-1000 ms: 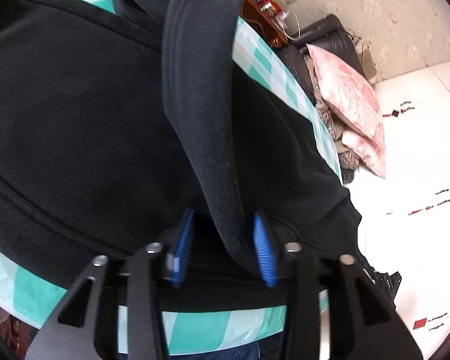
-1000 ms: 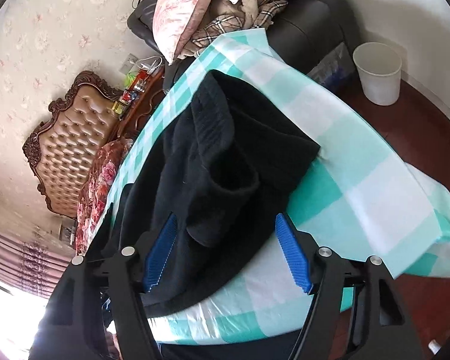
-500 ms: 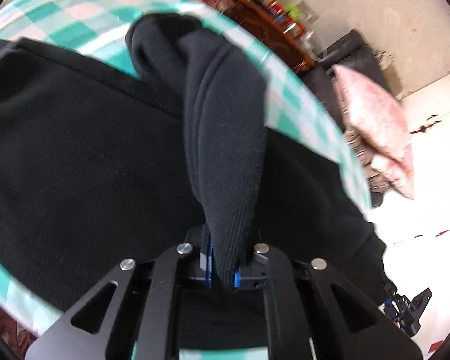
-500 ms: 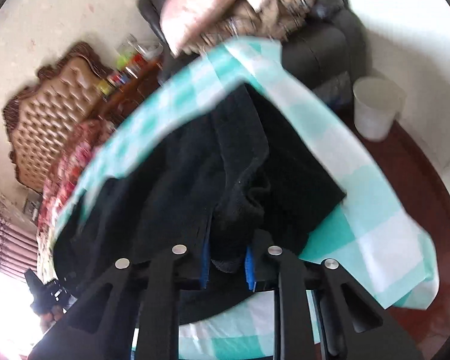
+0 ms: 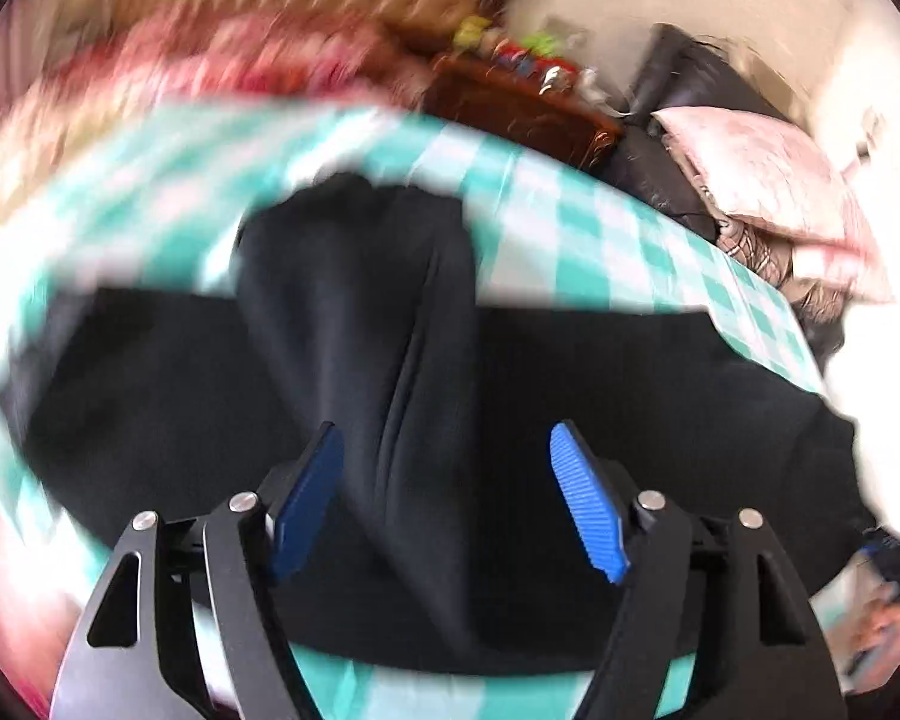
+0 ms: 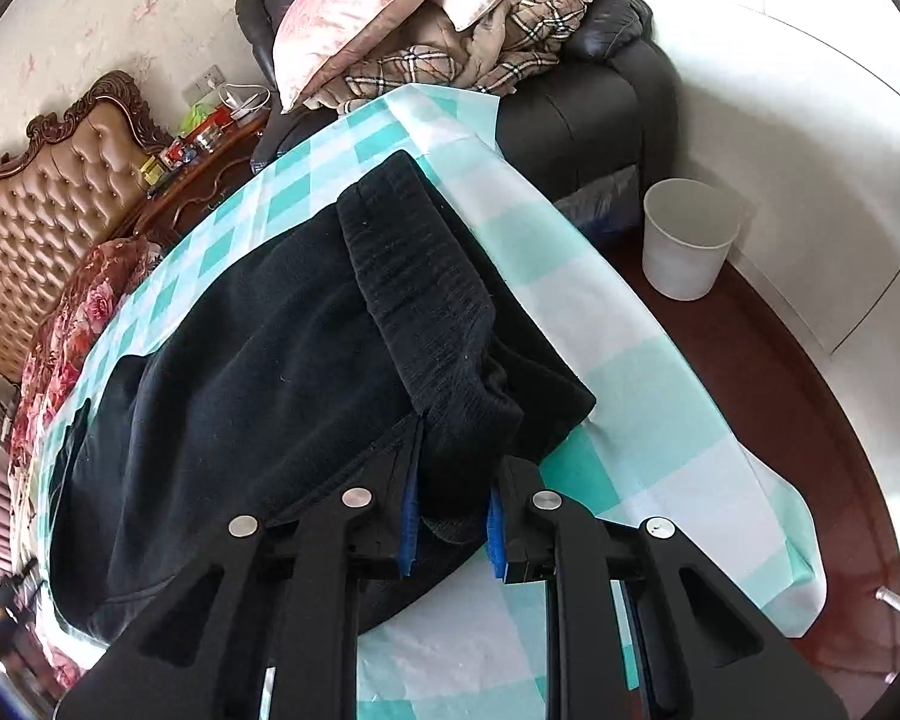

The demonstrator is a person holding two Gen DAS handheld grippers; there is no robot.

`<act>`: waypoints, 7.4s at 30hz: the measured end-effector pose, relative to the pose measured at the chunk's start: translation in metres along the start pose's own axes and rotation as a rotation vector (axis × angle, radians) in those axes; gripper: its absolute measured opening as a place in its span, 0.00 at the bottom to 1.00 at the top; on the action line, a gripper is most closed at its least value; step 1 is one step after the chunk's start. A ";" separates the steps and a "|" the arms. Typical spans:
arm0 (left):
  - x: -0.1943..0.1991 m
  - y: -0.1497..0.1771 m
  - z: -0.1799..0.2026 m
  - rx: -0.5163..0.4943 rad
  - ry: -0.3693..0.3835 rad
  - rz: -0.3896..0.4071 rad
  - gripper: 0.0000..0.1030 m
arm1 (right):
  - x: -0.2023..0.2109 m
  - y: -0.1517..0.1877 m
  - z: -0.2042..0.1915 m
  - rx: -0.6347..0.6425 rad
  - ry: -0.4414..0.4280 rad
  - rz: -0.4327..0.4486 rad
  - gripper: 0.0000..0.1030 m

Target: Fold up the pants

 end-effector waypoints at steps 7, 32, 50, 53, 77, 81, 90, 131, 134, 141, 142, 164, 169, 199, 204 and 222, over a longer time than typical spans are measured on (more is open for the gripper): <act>-0.114 -0.098 0.052 -0.165 -0.230 -0.087 0.68 | 0.001 0.003 -0.004 0.026 0.037 0.016 0.19; 0.011 0.049 -0.277 0.736 0.079 0.034 0.34 | -0.001 -0.001 -0.005 0.020 0.046 -0.013 0.19; -0.001 0.049 -0.296 0.866 0.274 0.047 0.07 | 0.030 -0.028 -0.026 0.010 -0.058 -0.019 0.15; 0.030 0.036 -0.284 0.831 0.294 0.092 0.07 | 0.050 -0.043 -0.034 0.028 -0.099 0.020 0.15; 0.012 0.083 -0.298 0.889 0.227 -0.014 0.07 | 0.018 -0.020 0.006 -0.048 -0.025 -0.064 0.14; 0.051 0.054 -0.287 0.838 0.247 0.078 0.07 | 0.050 -0.030 -0.008 -0.023 -0.064 -0.012 0.13; 0.005 0.097 -0.304 0.902 0.221 -0.034 0.07 | 0.009 -0.009 0.016 -0.033 0.006 -0.081 0.13; -0.071 -0.053 -0.226 -0.008 -0.216 -0.113 0.55 | -0.069 -0.023 -0.084 0.493 0.295 0.080 0.83; -0.063 -0.062 -0.185 -0.098 -0.135 -0.072 0.57 | -0.070 -0.022 -0.085 0.494 0.304 0.077 0.83; -0.065 -0.052 -0.099 -0.232 0.122 -0.096 0.50 | -0.050 -0.029 -0.104 0.492 0.293 0.088 0.83; -0.068 -0.047 -0.085 -0.253 0.143 -0.103 0.49 | -0.047 -0.028 -0.114 0.509 0.266 0.103 0.83; -0.128 -0.044 -0.037 -0.386 0.050 -0.190 0.43 | -0.099 -0.012 -0.159 0.575 0.280 0.083 0.83; -0.109 -0.036 -0.038 -0.304 0.049 -0.138 0.60 | -0.096 -0.011 -0.159 0.578 0.281 0.104 0.83; -0.038 0.030 -0.179 0.065 -0.246 -0.131 0.69 | -0.011 0.008 -0.054 0.343 0.436 0.188 0.83; -0.022 0.010 -0.131 -0.008 -0.214 -0.047 0.70 | -0.025 0.014 -0.033 0.316 0.432 0.146 0.83; -0.070 0.060 0.230 -0.585 0.245 -0.123 0.98 | -0.025 0.017 -0.027 0.292 0.393 0.147 0.89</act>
Point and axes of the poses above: each gripper's, at about its wrist camera, not at the fingertips, and x roughly against the way its jaws point, z to its right, y to its underside, the point moved 4 cm from there along -x, roughly the way its jaws point, and after that the axes turned 3 degrees about -x, right-handed, at the moved point
